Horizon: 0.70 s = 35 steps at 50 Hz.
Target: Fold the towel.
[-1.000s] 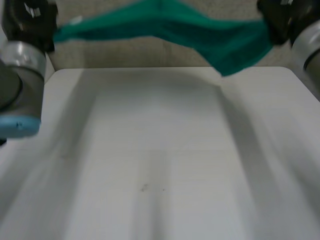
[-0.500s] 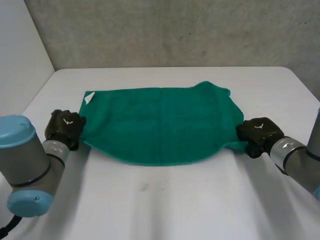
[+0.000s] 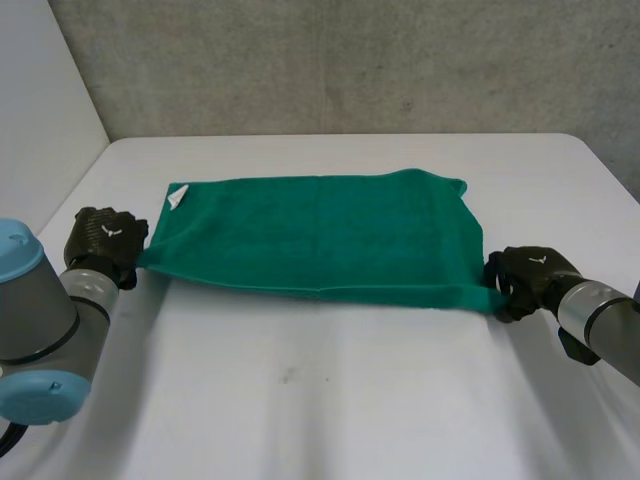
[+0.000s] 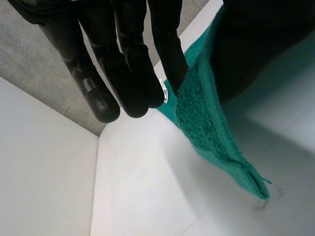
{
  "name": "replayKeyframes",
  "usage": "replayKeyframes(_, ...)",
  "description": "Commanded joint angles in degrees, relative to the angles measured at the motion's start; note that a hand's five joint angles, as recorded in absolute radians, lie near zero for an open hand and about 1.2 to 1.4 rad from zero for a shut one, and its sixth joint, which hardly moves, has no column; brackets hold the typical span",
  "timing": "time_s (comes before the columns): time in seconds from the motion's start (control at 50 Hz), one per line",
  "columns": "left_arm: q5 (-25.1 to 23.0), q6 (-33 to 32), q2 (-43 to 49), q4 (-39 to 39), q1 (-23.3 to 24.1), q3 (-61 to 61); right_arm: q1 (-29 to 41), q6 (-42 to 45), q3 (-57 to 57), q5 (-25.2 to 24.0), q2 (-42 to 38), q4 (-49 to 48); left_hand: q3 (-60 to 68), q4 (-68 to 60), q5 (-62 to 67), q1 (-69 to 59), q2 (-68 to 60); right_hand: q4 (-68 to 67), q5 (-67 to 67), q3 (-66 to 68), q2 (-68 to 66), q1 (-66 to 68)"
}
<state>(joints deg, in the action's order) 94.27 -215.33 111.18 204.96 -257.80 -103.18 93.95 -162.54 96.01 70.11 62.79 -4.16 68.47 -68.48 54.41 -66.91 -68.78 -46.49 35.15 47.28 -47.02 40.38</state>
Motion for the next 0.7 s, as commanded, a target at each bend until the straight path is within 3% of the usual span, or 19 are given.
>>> replayKeyframes(0.02, 0.03, 0.0, 0.0, -0.09, 0.02, 0.0, 0.1, 1.43, -1.18, -0.32, -1.8, -0.06, 11.53, -11.52, 15.59, -13.09, -11.22, -33.51, 34.85, 32.72, -32.98, 39.62)
replayKeyframes(0.16, 0.12, -0.09, 0.0, -0.7, 0.2, -0.44, 0.1, 3.54, -1.09, -0.32, -1.8, 0.2, 11.53, -11.52, 15.59, -13.09, -11.22, -33.51, 34.85, 32.72, -32.98, 39.62)
replayKeyframes(0.22, 0.12, -1.05, -0.18, -2.28, 0.81, -1.32, -0.08, 8.62, -0.74, -0.32, -1.1, 2.21, 11.53, -11.52, 15.59, -13.09, -11.22, -33.51, 34.85, 32.72, -32.98, 39.62)
replayKeyframes(0.34, 0.39, -5.62, -5.01, -14.04, 0.2, -4.74, -0.69, 27.07, -0.39, 0.56, 6.72, 19.77, 11.53, -11.52, 15.59, -13.09, -11.22, -33.51, 34.85, 32.72, -32.98, 39.62)
replayKeyframes(0.48, 1.27, -9.14, -11.06, -30.82, -1.04, -9.75, -7.45, 47.18, 5.31, 3.72, 17.34, 39.29, 11.53, -11.52, 15.59, -13.09, -11.22, -33.51, 34.85, 32.72, -32.98, 39.62)
replayKeyframes(0.56, 1.0, -8.97, -13.09, -31.82, -0.07, -10.2, -7.73, 49.86, 6.2, 3.9, 19.3, 37.57, 11.53, -11.52, 15.59, -13.09, -11.22, -33.51, 34.85, 32.72, -32.98, 39.62)
replayKeyframes(0.7, 1.26, -8.79, -11.35, -23.74, 1.6, -7.13, -6.67, 43.63, 4.19, 4.25, 16.23, 26.67, 11.53, -11.52, 15.59, -13.09, -11.22, -33.51, 34.85, 32.72, -32.98, 39.62)
